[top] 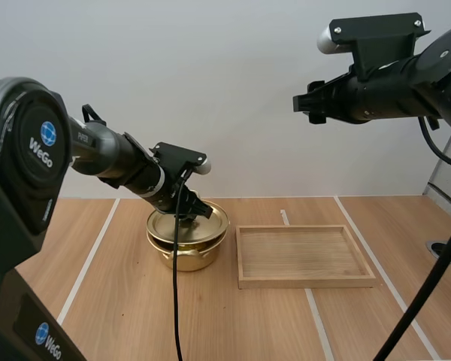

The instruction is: Open the pot, put the pineapple inside, and close it

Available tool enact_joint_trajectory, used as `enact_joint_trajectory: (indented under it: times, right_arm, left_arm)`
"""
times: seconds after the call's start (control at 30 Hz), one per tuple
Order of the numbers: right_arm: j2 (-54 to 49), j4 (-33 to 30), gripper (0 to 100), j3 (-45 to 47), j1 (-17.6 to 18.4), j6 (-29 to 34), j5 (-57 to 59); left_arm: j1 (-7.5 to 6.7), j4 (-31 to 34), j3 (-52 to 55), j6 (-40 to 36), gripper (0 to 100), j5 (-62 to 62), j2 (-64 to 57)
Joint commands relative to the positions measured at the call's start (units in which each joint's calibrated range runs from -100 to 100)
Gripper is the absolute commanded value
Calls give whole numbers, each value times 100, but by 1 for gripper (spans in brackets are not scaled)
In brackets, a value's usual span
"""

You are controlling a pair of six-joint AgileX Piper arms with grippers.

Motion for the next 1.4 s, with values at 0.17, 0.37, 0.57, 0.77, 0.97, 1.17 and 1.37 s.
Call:
enact_joint_trajectory:
  times: [0.17, 0.37, 0.57, 0.77, 0.97, 1.17, 1.37]
  right_arm:
    - [-73, -27, 100, 7, -23, 11, 163]
    - [-73, -27, 100, 7, -23, 11, 163]
    - [-73, -27, 100, 7, -23, 11, 163]
    - [-73, -27, 100, 7, -23, 11, 163]
    - [-73, -27, 100, 7, -23, 11, 163]
    - [-73, -27, 100, 7, -23, 11, 163]
    - [-73, -27, 100, 7, -23, 11, 163]
  left_arm:
    - [1, -105, 29, 55, 0, -98, 285]
    - [1, 58, 29, -10, 0, 298, 374]
    - [1, 184, 29, -52, 0, 294, 374]
    - [1, 481, 29, -260, 0, 294, 374]
    - [1, 481, 29, -260, 0, 640, 374]
    - [1, 506, 29, -232, 50, 800, 374]
    - [1, 303, -10, -241, 100, 359, 188]
